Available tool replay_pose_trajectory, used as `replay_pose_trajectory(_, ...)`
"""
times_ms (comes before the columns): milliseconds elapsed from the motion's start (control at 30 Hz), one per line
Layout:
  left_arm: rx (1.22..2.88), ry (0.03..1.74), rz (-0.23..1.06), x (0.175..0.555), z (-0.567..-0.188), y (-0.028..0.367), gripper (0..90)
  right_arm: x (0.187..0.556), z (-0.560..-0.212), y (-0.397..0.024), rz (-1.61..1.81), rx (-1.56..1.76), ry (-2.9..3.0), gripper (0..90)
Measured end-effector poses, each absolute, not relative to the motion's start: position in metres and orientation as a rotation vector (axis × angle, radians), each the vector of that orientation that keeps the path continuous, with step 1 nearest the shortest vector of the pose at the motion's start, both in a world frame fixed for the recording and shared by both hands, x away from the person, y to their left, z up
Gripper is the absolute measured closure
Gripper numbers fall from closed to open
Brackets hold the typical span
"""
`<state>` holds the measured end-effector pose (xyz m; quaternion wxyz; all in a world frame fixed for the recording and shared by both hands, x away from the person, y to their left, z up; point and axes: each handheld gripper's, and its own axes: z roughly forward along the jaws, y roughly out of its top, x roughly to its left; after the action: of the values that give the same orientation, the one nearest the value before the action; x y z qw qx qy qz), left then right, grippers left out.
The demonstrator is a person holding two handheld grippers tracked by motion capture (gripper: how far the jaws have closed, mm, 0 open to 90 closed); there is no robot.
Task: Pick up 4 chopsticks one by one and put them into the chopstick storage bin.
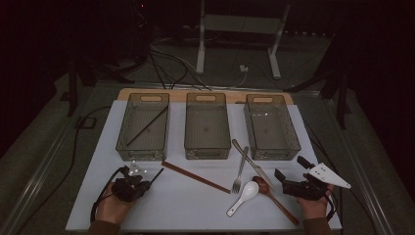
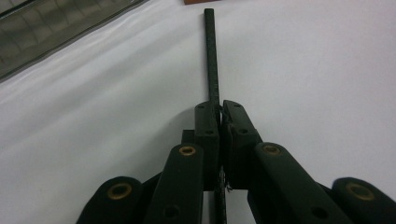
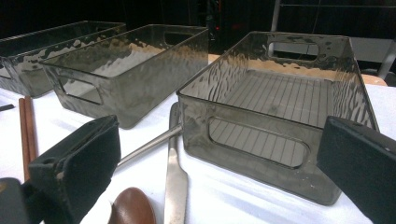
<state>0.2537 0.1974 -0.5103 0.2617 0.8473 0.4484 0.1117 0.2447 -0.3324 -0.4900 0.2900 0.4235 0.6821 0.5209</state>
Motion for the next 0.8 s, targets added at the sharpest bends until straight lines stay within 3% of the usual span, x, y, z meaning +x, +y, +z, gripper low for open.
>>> replay_pose_trajectory(800,2.193,1.201,0.377,0.247,-0.489,0.204,87.7,0.244,-0.49,-0.334,1.388,1.132,1.813,0.0)
